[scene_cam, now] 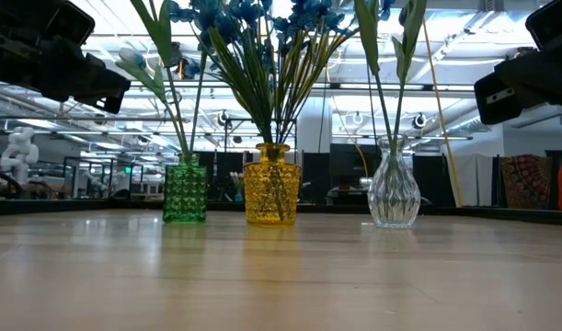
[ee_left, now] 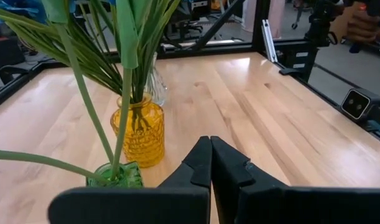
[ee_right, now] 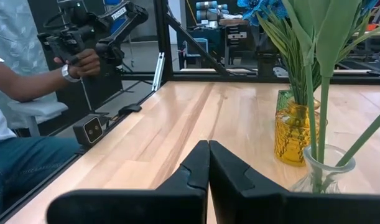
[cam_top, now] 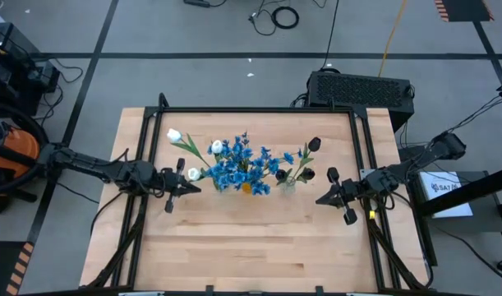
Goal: Sort flowers into vase by color
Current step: Return to Home Position
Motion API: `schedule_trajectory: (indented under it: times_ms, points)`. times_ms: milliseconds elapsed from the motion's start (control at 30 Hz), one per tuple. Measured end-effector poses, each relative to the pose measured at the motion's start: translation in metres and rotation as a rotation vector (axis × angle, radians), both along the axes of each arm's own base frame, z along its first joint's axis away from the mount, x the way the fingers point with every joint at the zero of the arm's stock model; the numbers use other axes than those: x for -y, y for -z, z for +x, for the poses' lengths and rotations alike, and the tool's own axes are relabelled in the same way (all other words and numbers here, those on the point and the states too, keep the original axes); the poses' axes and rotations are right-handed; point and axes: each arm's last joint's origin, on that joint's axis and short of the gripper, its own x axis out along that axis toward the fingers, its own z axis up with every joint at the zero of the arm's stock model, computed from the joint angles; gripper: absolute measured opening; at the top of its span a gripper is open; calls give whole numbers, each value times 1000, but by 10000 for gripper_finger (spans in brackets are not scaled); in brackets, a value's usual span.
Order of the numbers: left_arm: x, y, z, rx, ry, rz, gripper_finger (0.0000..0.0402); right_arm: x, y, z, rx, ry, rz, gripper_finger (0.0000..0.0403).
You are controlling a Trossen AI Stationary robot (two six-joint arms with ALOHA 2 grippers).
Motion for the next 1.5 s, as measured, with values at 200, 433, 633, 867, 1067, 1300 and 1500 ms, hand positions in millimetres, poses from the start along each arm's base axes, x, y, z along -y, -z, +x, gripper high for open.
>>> schedule_trajectory:
  times_ms: [200, 433, 633, 867, 1067, 1300, 1500]
  points:
    - [0, 5, 0, 37, 1, -6, 2, 0, 0, 0, 1, 2, -8, 0]
    - [-2, 19, -3, 63, -2, -5, 2, 0, 0, 0, 4, 6, -17, 0]
    - [-8, 20, -3, 54, -35, 21, 2, 0, 1, 0, 1, 5, -36, 0]
    - [-14, 17, -6, 76, -52, 14, 2, 3, 2, -6, -12, 3, -42, 0]
    - [-16, 16, -9, 86, -60, 12, 2, 7, -2, -14, 40, 1, -56, 0]
    - [-16, 13, -11, 119, -62, 8, 2, 14, -8, -19, 130, -2, -90, 0]
    - [-16, 12, -12, 135, -46, 9, 2, 20, -8, -17, 140, -1, -91, 0]
